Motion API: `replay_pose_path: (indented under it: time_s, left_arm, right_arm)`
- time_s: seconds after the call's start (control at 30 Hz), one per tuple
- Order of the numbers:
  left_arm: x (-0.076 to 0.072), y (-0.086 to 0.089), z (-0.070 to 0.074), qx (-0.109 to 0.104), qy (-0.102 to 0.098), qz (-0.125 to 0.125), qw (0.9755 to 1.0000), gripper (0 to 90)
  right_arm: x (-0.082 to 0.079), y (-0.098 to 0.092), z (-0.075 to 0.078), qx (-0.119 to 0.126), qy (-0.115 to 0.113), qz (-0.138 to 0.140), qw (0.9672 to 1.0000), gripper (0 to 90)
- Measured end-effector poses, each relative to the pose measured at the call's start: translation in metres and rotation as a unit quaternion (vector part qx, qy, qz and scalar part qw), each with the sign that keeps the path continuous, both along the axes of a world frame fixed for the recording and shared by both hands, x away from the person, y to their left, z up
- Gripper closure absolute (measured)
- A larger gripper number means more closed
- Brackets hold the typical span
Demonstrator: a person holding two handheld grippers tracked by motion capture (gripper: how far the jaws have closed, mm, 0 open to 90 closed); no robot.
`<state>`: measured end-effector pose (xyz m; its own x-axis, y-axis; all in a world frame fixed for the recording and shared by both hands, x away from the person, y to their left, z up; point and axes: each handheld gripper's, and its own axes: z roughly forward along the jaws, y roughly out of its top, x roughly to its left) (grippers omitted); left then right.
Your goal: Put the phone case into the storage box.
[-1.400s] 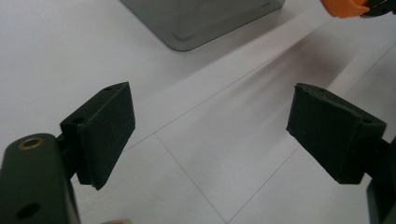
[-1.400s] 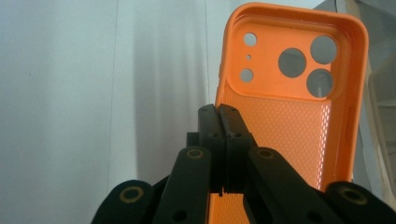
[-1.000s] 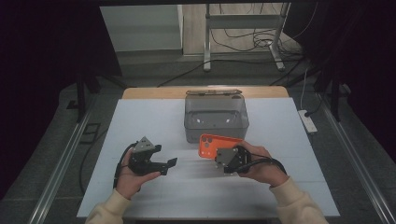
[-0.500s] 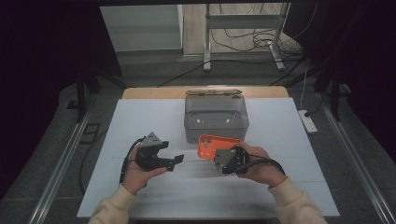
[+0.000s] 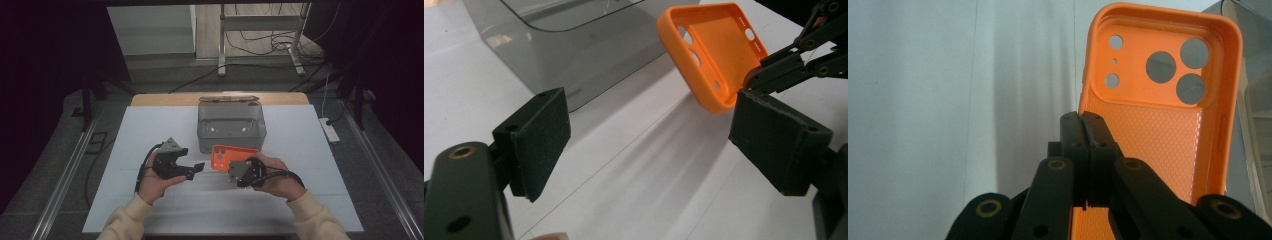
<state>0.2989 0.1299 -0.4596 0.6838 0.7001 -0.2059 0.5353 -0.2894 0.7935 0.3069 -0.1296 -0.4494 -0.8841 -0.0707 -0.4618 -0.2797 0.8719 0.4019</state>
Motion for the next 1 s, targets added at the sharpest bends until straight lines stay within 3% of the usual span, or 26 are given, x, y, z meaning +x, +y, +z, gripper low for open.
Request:
replay_pose_path:
  time_s: [1.0]
  left_arm:
    - [0.020, -0.021, 0.000, -0.019, 0.026, -0.018, 0.9993, 19.2]
  right_arm:
    - [-0.001, 0.004, -0.004, -0.003, -0.004, 0.004, 1.0000, 88.7]
